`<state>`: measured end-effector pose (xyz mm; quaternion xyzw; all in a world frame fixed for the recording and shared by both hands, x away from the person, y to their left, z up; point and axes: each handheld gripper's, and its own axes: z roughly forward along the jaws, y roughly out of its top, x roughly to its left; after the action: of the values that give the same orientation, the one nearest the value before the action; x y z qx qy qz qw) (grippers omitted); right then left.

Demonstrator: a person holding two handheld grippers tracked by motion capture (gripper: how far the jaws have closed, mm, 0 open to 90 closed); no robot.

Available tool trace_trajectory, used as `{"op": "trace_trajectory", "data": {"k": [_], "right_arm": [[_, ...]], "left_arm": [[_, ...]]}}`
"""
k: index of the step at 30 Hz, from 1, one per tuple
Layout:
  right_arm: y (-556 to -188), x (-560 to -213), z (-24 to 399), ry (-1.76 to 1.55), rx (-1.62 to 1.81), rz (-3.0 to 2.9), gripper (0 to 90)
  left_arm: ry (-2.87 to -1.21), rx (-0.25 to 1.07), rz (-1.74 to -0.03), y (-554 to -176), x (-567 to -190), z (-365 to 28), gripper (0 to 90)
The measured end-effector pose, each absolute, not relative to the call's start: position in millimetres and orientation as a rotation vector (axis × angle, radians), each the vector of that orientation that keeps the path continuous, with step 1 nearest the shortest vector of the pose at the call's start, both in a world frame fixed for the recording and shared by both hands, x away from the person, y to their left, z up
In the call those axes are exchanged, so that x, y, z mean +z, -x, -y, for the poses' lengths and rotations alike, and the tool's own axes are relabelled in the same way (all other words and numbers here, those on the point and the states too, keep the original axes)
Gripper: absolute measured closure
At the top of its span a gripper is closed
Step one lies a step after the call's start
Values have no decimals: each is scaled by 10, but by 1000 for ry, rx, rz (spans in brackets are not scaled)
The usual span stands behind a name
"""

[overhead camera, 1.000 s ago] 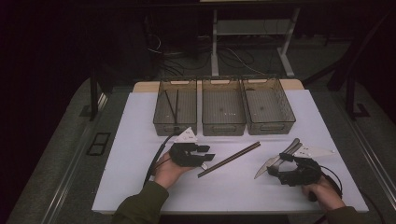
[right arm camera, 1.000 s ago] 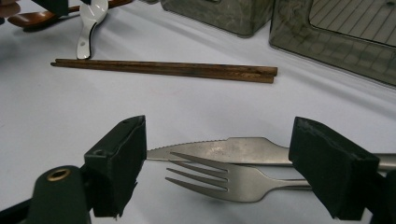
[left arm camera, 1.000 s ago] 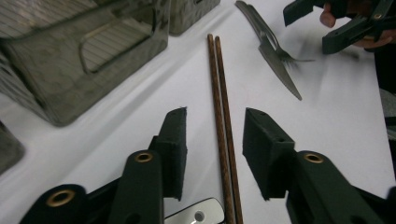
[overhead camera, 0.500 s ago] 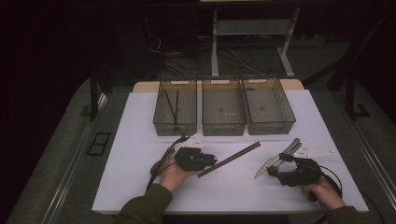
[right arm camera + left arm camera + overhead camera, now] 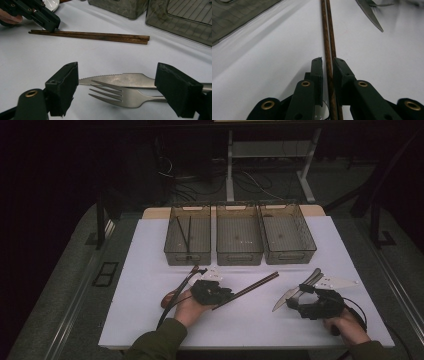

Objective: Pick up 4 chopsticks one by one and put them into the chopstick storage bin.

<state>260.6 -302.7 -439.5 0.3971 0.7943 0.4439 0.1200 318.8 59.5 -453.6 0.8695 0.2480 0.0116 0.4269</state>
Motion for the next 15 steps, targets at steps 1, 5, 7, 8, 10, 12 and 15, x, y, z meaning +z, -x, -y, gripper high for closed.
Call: {"op": "trace_trajectory", "data": {"k": [1, 5, 7, 8, 10, 12, 15], "right_arm": [[-2606, -4395, 3028, -1161, 1297, -2322, 188], [-2604, -4393, 3032, -1164, 1298, -2321, 188], [-2605, -4393, 3033, -1163, 1297, -2322, 188], [-2605, -4394, 3034, -1162, 1298, -2322, 188], [-2605, -4392, 3036, -1163, 1299, -2320, 188], [-2604, -4391, 3038, -1165, 1298, -2320, 188], [-2604, -4391, 3040, -1162, 1300, -2319, 188]], "left_arm": [[-2178, 30, -618, -3190, -4538, -596, 774], [-2184, 30, -607, -3190, -4553, -589, 775], [-2185, 31, -609, -3191, -4554, -591, 775], [-2182, 28, -615, -3188, -4555, -591, 775], [-2186, 34, -604, -3190, -4555, -591, 779], [-2190, 39, -611, -3174, -4555, -584, 785], [-2198, 61, -609, -3149, -4559, -568, 785]]}}
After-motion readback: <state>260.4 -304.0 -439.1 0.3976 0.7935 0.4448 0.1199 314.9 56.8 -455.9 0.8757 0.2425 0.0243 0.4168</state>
